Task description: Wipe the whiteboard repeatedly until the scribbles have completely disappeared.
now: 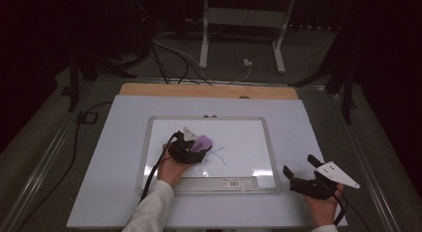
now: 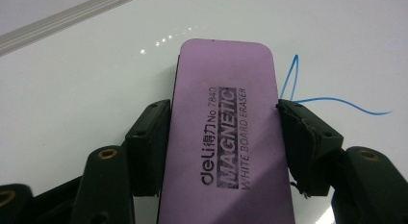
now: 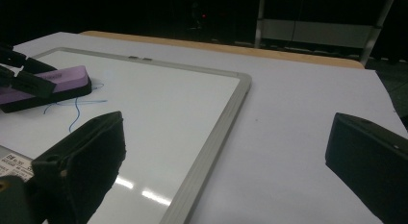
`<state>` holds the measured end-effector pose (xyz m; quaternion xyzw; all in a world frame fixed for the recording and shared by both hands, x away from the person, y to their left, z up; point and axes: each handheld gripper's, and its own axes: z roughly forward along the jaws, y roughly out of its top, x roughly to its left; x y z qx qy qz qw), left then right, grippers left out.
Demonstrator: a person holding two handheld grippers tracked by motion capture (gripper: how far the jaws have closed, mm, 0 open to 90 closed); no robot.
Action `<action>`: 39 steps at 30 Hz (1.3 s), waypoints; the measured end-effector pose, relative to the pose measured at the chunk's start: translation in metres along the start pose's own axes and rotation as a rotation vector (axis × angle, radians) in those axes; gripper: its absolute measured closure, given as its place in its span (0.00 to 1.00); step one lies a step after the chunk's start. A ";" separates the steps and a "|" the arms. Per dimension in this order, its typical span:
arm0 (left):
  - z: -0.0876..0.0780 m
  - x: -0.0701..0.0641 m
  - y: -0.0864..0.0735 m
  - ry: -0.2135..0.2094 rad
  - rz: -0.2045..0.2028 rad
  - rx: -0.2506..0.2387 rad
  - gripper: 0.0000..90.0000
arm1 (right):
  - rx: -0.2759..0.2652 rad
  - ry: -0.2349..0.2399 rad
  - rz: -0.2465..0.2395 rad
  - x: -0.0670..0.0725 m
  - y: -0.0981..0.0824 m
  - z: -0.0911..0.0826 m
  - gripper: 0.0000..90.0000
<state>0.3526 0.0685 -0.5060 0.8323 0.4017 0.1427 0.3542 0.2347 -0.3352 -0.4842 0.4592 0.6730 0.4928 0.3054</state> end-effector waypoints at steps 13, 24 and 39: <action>-0.002 0.015 -0.001 0.045 -0.042 0.004 0.46 | -0.006 -0.005 0.009 -0.001 0.000 -0.002 0.01; -0.008 0.042 -0.004 0.131 -0.142 0.011 0.46 | 0.001 -0.009 0.007 -0.003 -0.001 -0.002 0.01; -0.003 0.005 0.000 0.067 -0.046 0.018 0.46 | 0.004 -0.009 0.003 -0.002 -0.001 -0.002 0.01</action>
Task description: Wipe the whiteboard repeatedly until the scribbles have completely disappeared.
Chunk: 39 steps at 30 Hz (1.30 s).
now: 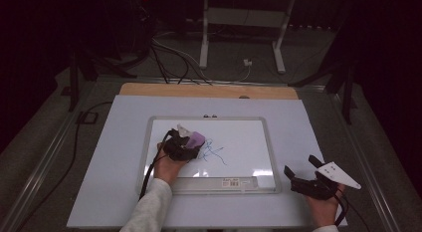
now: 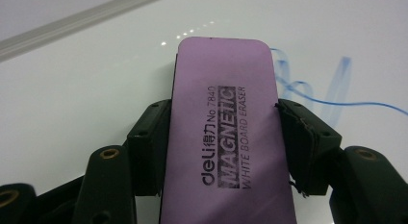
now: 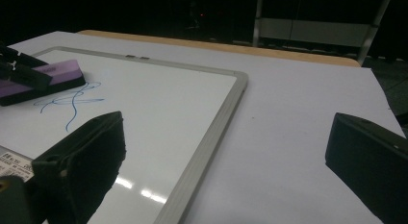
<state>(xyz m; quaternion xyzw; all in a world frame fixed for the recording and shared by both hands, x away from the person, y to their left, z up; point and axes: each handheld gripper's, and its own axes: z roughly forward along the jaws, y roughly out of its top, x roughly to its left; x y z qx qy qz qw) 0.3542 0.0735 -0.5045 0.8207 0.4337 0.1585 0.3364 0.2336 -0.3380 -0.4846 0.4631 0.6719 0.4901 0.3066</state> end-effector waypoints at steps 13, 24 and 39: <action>-0.001 0.023 0.001 0.079 -0.086 0.013 0.46 | -0.008 -0.004 0.006 -0.001 0.000 -0.002 0.01; -0.002 -0.003 0.001 0.061 -0.004 0.028 0.46 | 0.000 0.000 0.003 0.000 0.000 0.000 0.01; -0.002 -0.017 0.003 0.067 0.025 0.034 0.46 | -0.008 -0.004 0.005 -0.001 0.000 -0.002 0.01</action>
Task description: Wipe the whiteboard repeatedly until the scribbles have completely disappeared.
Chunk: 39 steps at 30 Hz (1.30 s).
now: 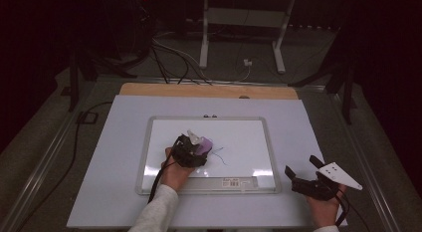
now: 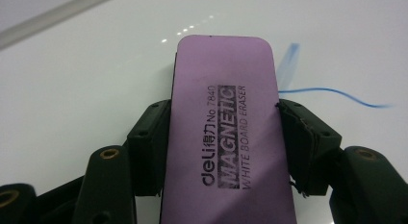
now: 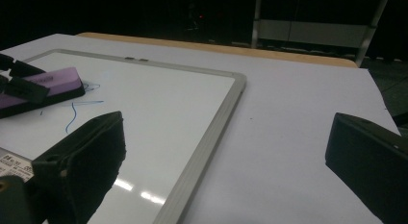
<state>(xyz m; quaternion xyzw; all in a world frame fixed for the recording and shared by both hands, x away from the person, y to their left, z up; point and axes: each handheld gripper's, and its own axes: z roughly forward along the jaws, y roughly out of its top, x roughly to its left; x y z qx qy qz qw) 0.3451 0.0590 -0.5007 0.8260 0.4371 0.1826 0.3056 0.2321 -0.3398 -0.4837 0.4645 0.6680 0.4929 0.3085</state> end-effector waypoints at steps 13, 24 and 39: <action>0.004 0.013 0.003 0.010 -0.086 0.006 0.47 | 0.004 0.001 -0.004 0.000 0.000 0.001 0.01; 0.001 -0.030 0.004 -0.082 0.035 0.008 0.46 | 0.002 0.002 -0.001 0.001 0.000 0.000 0.01; 0.006 0.010 0.006 0.047 -0.081 0.009 0.47 | 0.004 0.000 0.001 0.000 0.000 0.001 0.01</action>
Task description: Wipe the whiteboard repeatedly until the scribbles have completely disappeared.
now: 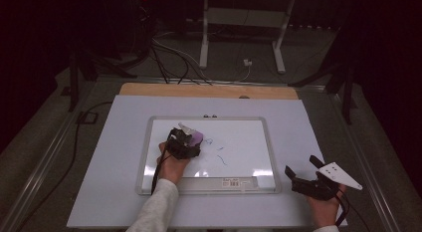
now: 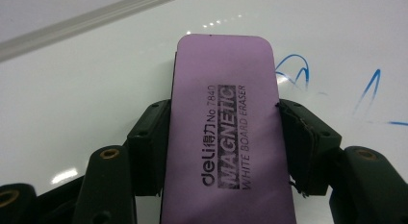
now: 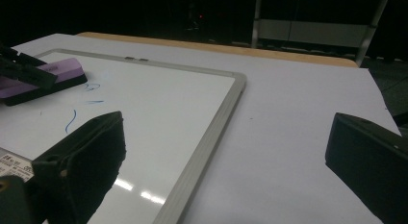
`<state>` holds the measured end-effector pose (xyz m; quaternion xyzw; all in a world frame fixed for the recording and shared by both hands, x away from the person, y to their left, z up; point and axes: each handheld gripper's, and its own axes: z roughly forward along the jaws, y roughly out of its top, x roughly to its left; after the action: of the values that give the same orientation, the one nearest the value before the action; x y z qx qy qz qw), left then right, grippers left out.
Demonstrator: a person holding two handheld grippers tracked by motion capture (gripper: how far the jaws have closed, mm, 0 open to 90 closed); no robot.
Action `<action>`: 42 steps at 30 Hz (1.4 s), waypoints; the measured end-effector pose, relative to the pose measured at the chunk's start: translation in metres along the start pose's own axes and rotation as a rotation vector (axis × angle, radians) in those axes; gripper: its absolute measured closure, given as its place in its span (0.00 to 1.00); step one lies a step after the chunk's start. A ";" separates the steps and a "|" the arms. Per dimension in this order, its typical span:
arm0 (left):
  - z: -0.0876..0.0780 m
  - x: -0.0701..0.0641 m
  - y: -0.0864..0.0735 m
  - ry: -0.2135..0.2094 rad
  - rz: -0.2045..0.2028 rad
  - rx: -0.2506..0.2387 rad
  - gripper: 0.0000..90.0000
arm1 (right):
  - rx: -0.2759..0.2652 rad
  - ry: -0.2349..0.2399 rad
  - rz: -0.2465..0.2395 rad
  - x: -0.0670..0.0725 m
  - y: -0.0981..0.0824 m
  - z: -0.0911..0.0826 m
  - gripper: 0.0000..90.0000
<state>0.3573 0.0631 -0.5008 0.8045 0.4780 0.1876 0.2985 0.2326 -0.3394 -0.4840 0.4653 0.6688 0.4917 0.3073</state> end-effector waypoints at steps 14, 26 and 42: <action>-0.005 -0.044 -0.006 -0.106 0.104 -0.015 0.46 | -0.002 0.000 0.000 0.000 0.000 0.000 0.01; 0.009 0.002 0.010 0.041 -0.008 0.003 0.46 | -0.001 -0.001 -0.001 0.000 0.000 0.000 0.01; 0.016 -0.028 0.021 -0.031 0.085 0.013 0.47 | -0.001 0.001 -0.001 0.000 0.000 0.000 0.01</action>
<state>0.3667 0.0260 -0.4993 0.8289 0.4398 0.1846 0.2923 0.2321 -0.3394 -0.4839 0.4646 0.6690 0.4922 0.3072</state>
